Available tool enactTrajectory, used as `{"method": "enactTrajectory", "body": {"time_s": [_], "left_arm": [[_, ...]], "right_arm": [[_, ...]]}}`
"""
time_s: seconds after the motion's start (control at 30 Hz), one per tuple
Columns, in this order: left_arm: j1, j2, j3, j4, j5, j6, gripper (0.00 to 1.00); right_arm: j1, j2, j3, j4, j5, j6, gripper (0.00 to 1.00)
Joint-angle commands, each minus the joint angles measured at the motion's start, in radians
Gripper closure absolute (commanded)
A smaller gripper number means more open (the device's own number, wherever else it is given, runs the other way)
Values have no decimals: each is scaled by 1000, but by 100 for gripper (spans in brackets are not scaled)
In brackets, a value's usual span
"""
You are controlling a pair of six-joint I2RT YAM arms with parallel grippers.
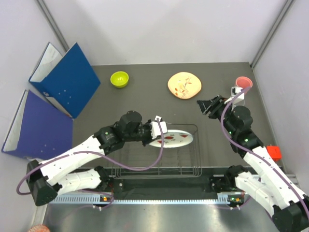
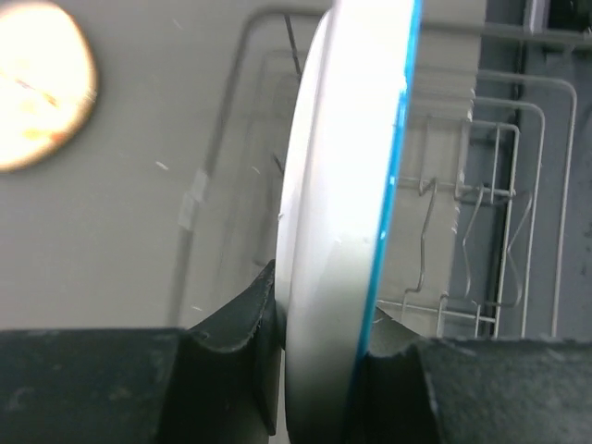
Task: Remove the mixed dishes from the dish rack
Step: Pick up the plate from the dish rack, then place the plate at the center of the board.
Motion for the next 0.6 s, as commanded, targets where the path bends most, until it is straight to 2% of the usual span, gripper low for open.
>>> {"method": "enactTrajectory", "body": {"time_s": [0.0,0.2,0.37,0.47,0.5,0.57], "left_arm": [[5,-57,180,138,-18,48,100],[3,-56,272,202,-46,19,100],[27,15,340,247,-234,-108,100],[133,114,461,177,-221,-281,100],[220,148,543,147,-139,-395,100],[314,251,625,74,-71,-545,100]], "right_arm": [[11,-42,61,12,-19,15,45],[11,-99,150,-28,-18,42,45],[11,-148,222,-56,2,49,45],[11,-171,245,-91,18,52,44],[13,-171,251,-99,18,52,44],[11,-171,263,-122,18,47,44]]}}
